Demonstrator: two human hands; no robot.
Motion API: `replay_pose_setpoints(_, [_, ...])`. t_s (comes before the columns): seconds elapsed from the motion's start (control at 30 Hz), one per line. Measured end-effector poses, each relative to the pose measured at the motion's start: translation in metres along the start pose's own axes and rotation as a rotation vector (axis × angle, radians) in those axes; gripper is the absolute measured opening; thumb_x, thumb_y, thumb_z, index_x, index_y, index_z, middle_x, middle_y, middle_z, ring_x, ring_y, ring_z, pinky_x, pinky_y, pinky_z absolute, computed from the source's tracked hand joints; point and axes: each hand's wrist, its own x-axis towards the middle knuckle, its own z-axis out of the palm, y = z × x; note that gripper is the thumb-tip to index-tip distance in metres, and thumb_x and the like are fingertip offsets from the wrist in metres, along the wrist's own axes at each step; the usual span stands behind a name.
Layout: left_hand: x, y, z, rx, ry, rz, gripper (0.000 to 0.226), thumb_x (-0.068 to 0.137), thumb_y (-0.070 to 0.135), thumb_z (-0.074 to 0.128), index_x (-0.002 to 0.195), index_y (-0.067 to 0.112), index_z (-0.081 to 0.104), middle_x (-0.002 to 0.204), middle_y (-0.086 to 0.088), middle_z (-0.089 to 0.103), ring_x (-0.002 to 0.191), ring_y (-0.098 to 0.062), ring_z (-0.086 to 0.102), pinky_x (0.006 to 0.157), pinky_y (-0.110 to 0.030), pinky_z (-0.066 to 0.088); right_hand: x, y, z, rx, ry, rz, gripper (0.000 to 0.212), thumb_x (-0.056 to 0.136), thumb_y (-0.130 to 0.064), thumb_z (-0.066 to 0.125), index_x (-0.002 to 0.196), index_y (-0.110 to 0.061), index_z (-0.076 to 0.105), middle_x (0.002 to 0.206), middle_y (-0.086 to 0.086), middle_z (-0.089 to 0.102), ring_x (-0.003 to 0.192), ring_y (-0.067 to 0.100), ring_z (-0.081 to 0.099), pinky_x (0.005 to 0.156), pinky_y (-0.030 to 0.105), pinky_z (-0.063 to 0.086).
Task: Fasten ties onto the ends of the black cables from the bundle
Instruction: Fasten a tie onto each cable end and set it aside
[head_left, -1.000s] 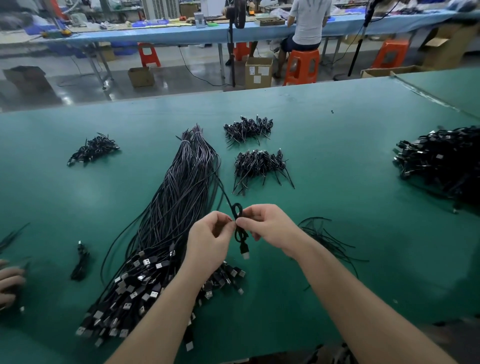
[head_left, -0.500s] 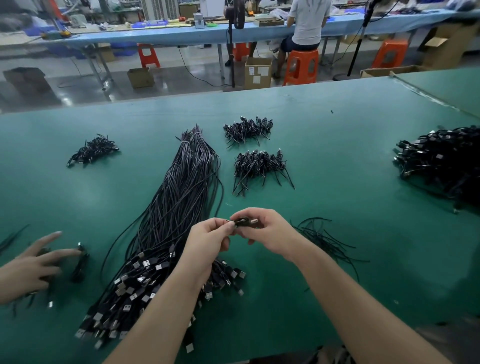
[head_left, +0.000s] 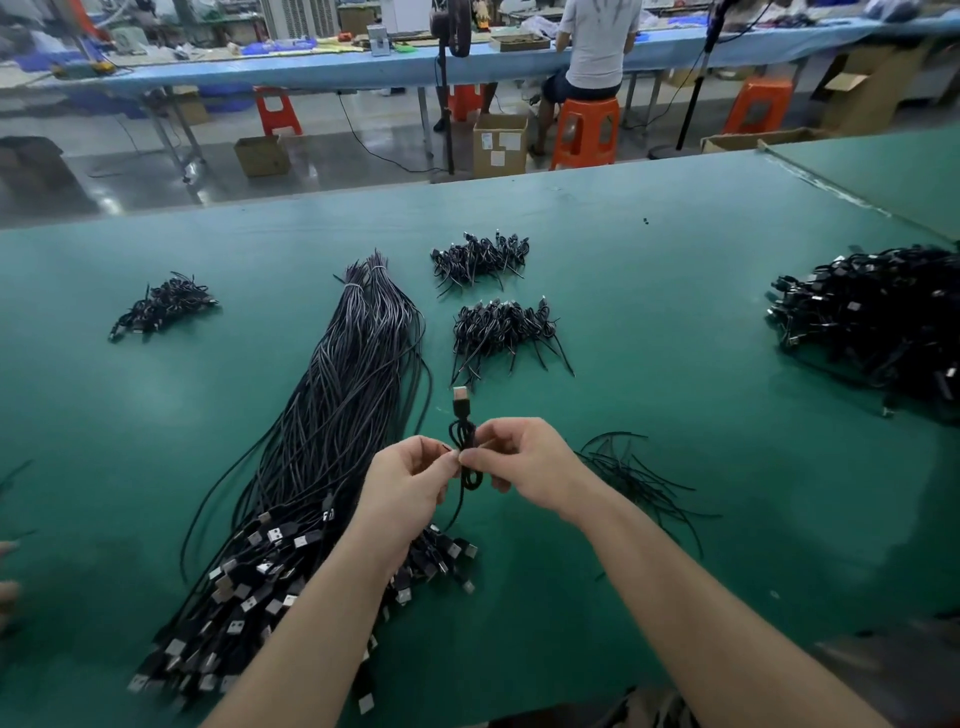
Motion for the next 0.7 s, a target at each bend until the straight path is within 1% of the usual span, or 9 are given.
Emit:
replay_pose_setpoints(0.07, [-0.003, 0.001, 0.000, 0.250, 0.055, 0.246, 0.013, 0.095, 0.015, 0.067, 0.082, 0.016, 0.066, 0.064, 0.009, 0.060, 0.055, -0.004, 0.050, 0.052, -0.018, 0.041, 0.000, 0.000, 0.000, -0.005, -0.013, 0.039, 0.014, 0.094, -0.027, 0.071, 0.084, -0.018, 0.072, 0.059, -0.004, 0.057, 0.054, 0.013, 0.049, 0.056, 0.023, 0.042])
replay_pose_setpoints(0.17, [-0.009, 0.001, 0.000, 0.575, 0.108, 0.638, 0.008, 0.094, 0.008, 0.065, 0.087, 0.012, 0.063, 0.079, 0.006, 0.059, 0.067, -0.011, 0.054, 0.061, -0.029, 0.048, 0.001, 0.000, -0.003, 0.132, -0.086, 0.189, 0.025, 0.097, -0.032, 0.066, 0.084, -0.013, 0.074, 0.056, -0.005, 0.053, 0.049, 0.011, 0.042, 0.053, 0.022, 0.039])
replay_pose_setpoints(0.23, [-0.010, -0.001, 0.000, 0.648, 0.139, 0.726, 0.006, 0.093, 0.006, 0.066, 0.088, 0.010, 0.063, 0.081, 0.005, 0.060, 0.068, -0.015, 0.055, 0.061, -0.034, 0.050, 0.002, 0.000, -0.004, 0.205, -0.117, 0.273, 0.036, 0.097, -0.036, 0.066, 0.094, -0.001, 0.074, 0.057, -0.006, 0.055, 0.047, 0.010, 0.041, 0.050, 0.021, 0.041])
replay_pose_setpoints(0.3, [-0.011, 0.000, 0.002, 0.548, 0.151, 0.627, 0.008, 0.094, 0.010, 0.066, 0.086, 0.013, 0.064, 0.076, 0.007, 0.060, 0.065, -0.009, 0.055, 0.059, -0.026, 0.048, 0.004, 0.001, -0.004, 0.218, -0.067, 0.289, 0.041, 0.098, -0.036, 0.063, 0.096, 0.004, 0.071, 0.062, -0.001, 0.060, 0.045, 0.010, 0.046, 0.048, 0.021, 0.044])
replay_pose_setpoints(0.4, [-0.004, 0.003, 0.003, 0.198, 0.121, 0.212, 0.012, 0.095, 0.015, 0.067, 0.083, 0.017, 0.068, 0.062, 0.007, 0.062, 0.052, -0.002, 0.053, 0.053, -0.018, 0.042, 0.003, -0.001, -0.003, 0.038, 0.059, 0.109, 0.012, 0.100, -0.019, 0.062, 0.104, -0.013, 0.071, 0.083, -0.002, 0.070, 0.054, 0.011, 0.054, 0.053, 0.024, 0.050])
replay_pose_setpoints(0.47, [0.001, 0.004, 0.001, -0.065, 0.067, -0.044, 0.015, 0.096, 0.015, 0.066, 0.083, 0.011, 0.070, 0.056, 0.003, 0.058, 0.050, -0.008, 0.049, 0.057, -0.025, 0.041, 0.001, 0.001, -0.003, -0.140, 0.086, -0.060, 0.030, 0.093, -0.009, 0.070, 0.115, -0.029, 0.067, 0.108, -0.009, 0.068, 0.067, 0.007, 0.054, 0.062, 0.022, 0.051])
replay_pose_setpoints(0.53, [0.003, 0.005, -0.001, -0.278, -0.006, -0.191, 0.016, 0.096, 0.013, 0.065, 0.083, 0.006, 0.071, 0.056, -0.002, 0.053, 0.050, -0.012, 0.045, 0.057, -0.028, 0.038, -0.001, 0.001, -0.003, -0.237, 0.079, -0.189, 0.035, 0.086, -0.010, 0.077, 0.113, -0.030, 0.070, 0.118, -0.011, 0.064, 0.076, 0.002, 0.055, 0.070, 0.015, 0.048])
replay_pose_setpoints(0.6, [0.002, 0.005, -0.001, -0.340, -0.042, -0.218, 0.017, 0.096, 0.010, 0.064, 0.080, 0.006, 0.071, 0.061, -0.005, 0.052, 0.049, -0.012, 0.043, 0.056, -0.028, 0.035, 0.000, 0.000, -0.001, -0.280, 0.070, -0.251, 0.024, 0.086, -0.013, 0.078, 0.108, -0.020, 0.076, 0.113, -0.008, 0.070, 0.081, 0.002, 0.058, 0.074, 0.009, 0.044])
replay_pose_setpoints(0.7, [0.000, 0.004, 0.000, -0.239, -0.020, -0.152, 0.018, 0.095, 0.012, 0.067, 0.077, 0.011, 0.069, 0.058, -0.003, 0.051, 0.049, -0.011, 0.042, 0.058, -0.027, 0.035, 0.001, -0.003, -0.001, -0.210, 0.055, -0.136, 0.010, 0.092, -0.020, 0.073, 0.100, -0.017, 0.077, 0.085, -0.009, 0.072, 0.072, 0.007, 0.057, 0.069, 0.014, 0.043])
